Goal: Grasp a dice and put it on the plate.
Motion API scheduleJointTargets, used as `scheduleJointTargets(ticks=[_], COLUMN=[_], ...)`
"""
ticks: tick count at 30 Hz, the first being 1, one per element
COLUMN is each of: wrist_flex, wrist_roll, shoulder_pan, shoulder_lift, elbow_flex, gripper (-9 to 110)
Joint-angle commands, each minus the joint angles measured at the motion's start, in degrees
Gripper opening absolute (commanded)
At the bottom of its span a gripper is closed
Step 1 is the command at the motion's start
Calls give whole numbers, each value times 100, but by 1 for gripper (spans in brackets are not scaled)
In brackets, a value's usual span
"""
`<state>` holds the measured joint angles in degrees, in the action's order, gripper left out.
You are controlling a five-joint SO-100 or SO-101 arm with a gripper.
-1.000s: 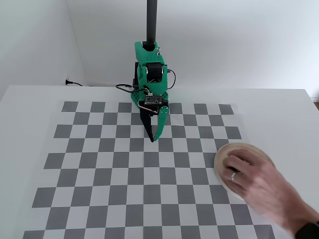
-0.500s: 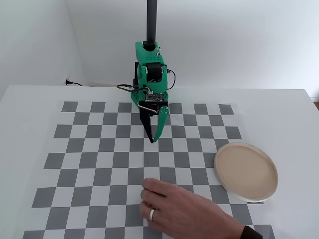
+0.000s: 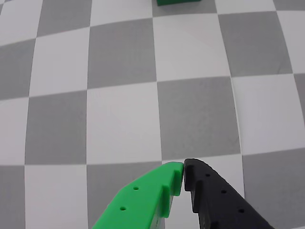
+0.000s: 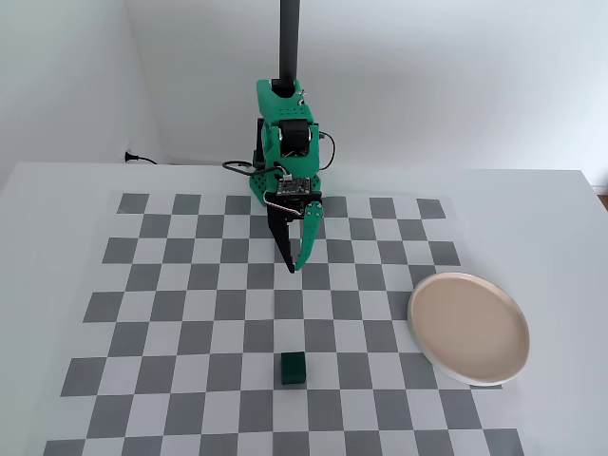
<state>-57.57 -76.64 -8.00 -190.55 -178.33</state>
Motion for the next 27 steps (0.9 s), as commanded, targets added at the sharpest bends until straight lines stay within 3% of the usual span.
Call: scheduleJointTargets(ticks=[1, 18, 27], wrist_flex=[-123, 1081, 1187], wrist_roll=[79, -53, 18], shoulder_pan=[-105, 281, -132], shoulder_lift=[-44, -53, 35], elbow_flex=[105, 105, 105], gripper=[-4, -4, -4])
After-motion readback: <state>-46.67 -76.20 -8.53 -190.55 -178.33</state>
